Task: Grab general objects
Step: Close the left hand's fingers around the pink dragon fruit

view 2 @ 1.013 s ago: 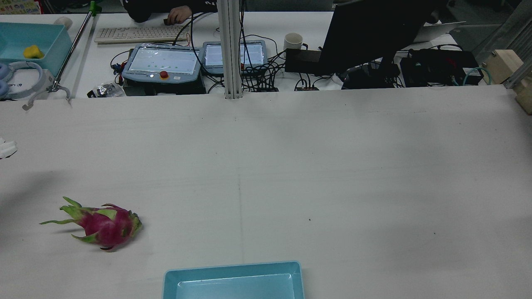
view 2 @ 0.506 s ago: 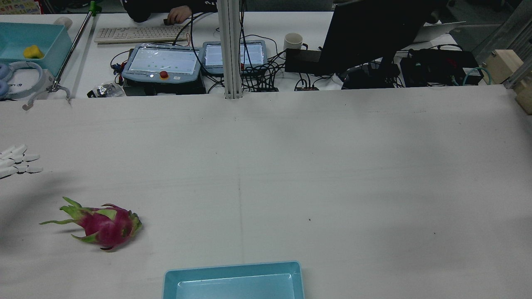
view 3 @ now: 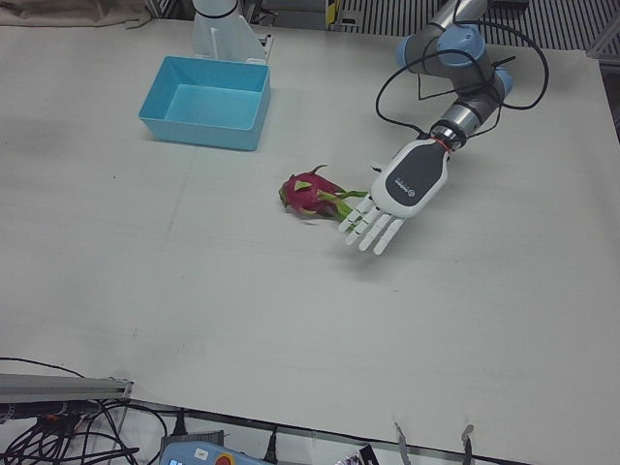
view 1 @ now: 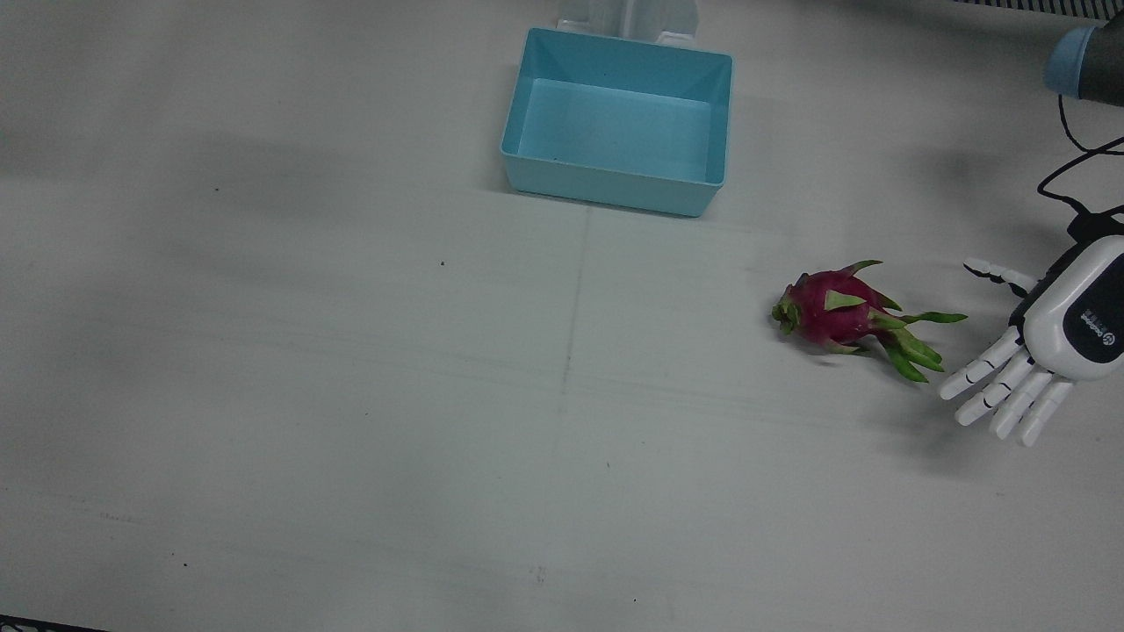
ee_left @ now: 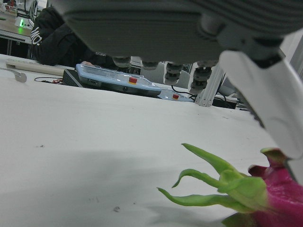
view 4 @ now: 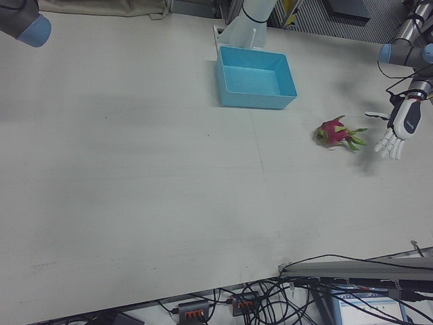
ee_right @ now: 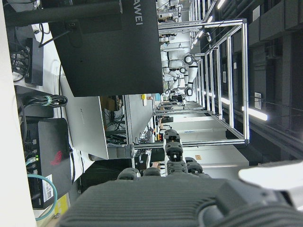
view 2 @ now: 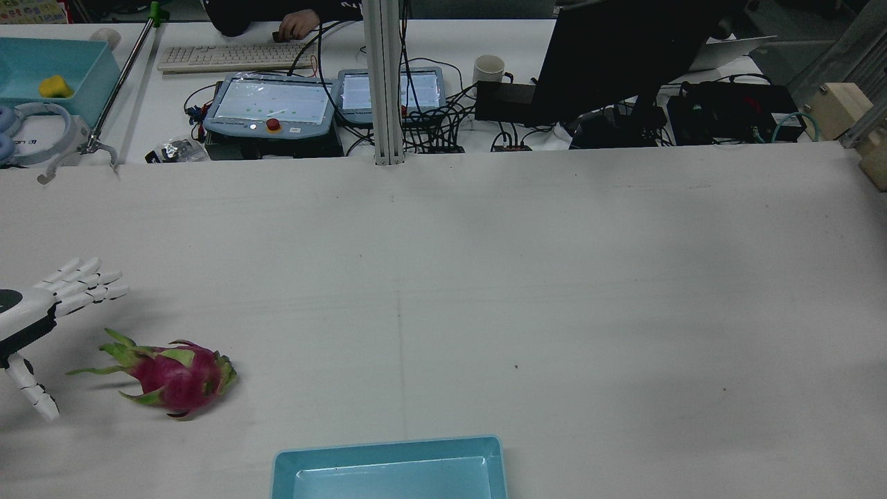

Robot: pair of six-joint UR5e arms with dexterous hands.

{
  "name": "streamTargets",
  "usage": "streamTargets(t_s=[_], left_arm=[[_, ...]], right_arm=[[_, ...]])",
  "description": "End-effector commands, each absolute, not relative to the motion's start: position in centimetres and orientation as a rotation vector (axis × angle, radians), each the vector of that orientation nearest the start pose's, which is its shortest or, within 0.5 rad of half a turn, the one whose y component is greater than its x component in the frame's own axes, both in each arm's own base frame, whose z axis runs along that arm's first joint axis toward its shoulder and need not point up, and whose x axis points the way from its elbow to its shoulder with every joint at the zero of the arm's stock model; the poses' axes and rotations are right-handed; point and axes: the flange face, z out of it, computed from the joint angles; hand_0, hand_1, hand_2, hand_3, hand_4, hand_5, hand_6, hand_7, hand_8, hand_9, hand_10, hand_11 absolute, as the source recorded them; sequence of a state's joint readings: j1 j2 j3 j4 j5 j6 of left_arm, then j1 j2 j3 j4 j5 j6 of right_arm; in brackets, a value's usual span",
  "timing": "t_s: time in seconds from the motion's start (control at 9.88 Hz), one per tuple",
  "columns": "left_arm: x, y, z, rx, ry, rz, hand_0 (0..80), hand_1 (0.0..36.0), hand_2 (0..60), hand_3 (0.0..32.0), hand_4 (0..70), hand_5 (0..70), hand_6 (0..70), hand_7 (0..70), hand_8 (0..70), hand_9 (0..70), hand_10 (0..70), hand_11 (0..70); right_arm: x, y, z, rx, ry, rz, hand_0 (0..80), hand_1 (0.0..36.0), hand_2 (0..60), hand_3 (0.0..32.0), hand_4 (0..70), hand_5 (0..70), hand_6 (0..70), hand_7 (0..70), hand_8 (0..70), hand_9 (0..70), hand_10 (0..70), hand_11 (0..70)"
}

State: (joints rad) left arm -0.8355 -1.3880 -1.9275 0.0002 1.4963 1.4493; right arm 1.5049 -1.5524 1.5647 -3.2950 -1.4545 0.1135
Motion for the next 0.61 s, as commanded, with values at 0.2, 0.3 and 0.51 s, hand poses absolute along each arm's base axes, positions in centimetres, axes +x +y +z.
streamTargets(t_s=[0.2, 0.3, 0.51], left_arm=[[22.5, -41.0, 56.7, 0.671, 1.669, -0.752, 59.3, 25.5, 3.7, 5.0, 0.0, 9.6, 0.0, 11.3, 0.0, 0.8, 0.0, 0.0], [23.5, -40.5, 56.9, 0.665, 1.667, -0.751, 59.4, 25.6, 3.7, 3.4, 0.0, 9.8, 0.0, 11.8, 0.0, 0.9, 0.0, 0.0], [27.0, -38.4, 57.4, 0.655, 1.646, -0.777, 59.1, 25.7, 4.4, 2.2, 0.0, 8.9, 0.0, 10.7, 0.0, 0.7, 0.0, 0.0]], right_arm=[[11.3, -49.2, 69.5, 0.045, 1.989, -2.284, 0.0, 0.0, 0.0, 0.0, 0.0, 0.0, 0.0, 0.0, 0.0, 0.0, 0.0, 0.0], [11.3, -49.2, 69.5, 0.047, 1.990, -2.285, 0.0, 0.0, 0.0, 0.0, 0.0, 0.0, 0.0, 0.0, 0.0, 0.0, 0.0, 0.0], [11.3, -49.2, 69.5, 0.045, 1.989, -2.284, 0.0, 0.0, 0.0, 0.0, 0.0, 0.0, 0.0, 0.0, 0.0, 0.0, 0.0, 0.0]])
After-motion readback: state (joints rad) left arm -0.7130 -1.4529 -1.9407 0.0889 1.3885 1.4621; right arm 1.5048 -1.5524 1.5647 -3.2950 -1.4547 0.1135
